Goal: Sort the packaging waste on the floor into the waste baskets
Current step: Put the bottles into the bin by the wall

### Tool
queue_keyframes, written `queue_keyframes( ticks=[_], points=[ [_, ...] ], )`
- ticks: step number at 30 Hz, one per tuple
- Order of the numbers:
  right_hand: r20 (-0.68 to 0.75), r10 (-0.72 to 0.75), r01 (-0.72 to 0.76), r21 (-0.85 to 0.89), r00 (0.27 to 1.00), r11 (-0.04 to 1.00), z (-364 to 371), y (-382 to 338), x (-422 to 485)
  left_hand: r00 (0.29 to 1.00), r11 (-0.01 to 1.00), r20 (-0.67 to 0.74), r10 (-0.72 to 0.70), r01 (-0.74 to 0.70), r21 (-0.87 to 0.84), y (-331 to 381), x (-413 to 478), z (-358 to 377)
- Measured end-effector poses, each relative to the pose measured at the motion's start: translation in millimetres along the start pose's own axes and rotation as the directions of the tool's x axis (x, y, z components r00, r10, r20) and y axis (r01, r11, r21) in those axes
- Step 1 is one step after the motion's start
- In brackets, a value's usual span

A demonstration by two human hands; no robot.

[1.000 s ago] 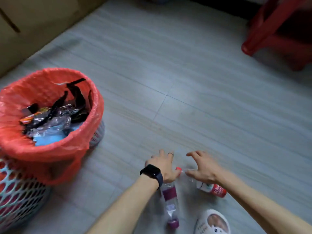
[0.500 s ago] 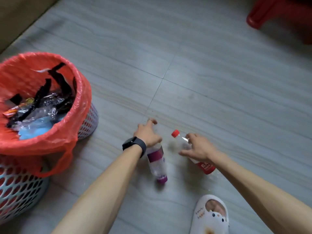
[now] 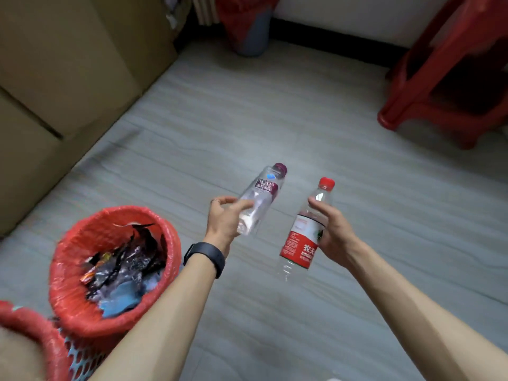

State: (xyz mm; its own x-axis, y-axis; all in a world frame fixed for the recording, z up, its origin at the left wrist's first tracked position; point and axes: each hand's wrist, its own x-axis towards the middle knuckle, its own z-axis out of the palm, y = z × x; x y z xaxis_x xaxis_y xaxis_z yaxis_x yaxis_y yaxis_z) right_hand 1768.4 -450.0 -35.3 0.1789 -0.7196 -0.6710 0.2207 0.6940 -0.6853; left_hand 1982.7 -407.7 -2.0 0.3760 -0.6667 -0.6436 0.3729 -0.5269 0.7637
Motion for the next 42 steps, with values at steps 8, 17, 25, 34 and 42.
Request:
queue_keyframes(
  ticks=[8, 17, 25, 34, 42],
  points=[
    [0.063, 0.045, -0.039, -0.089, 0.997, 0.995, 42, -146, -158, 0.837, 0.867, 0.402, -0.372, 0.158, 0.473, 134, -153, 37],
    [0.086, -0.064, 0.089, -0.336, 0.994, 0.938, 61, -332, -324, 0.928, 0.839, 0.347, -0.139, -0.076, 0.539, 323, -302, 114],
    [0.062, -0.315, 0.289, -0.592, 0.947, 0.753, 94, -463, -380, 0.930, 0.799, 0.311, 0.196, -0.335, 0.500, 447, -349, 128],
    [0.013, -0.568, 0.339, -0.814, 0.823, 0.473, 142, -557, -344, 0.912, 0.800, 0.140, 0.387, -0.407, 0.442, 547, -302, 105],
    [0.029, -0.591, 0.326, -0.856, 0.806, 0.402, 222, -636, -235, 0.922, 0.765, 0.112, 0.371, -0.372, 0.526, 646, -179, 87]
  ],
)
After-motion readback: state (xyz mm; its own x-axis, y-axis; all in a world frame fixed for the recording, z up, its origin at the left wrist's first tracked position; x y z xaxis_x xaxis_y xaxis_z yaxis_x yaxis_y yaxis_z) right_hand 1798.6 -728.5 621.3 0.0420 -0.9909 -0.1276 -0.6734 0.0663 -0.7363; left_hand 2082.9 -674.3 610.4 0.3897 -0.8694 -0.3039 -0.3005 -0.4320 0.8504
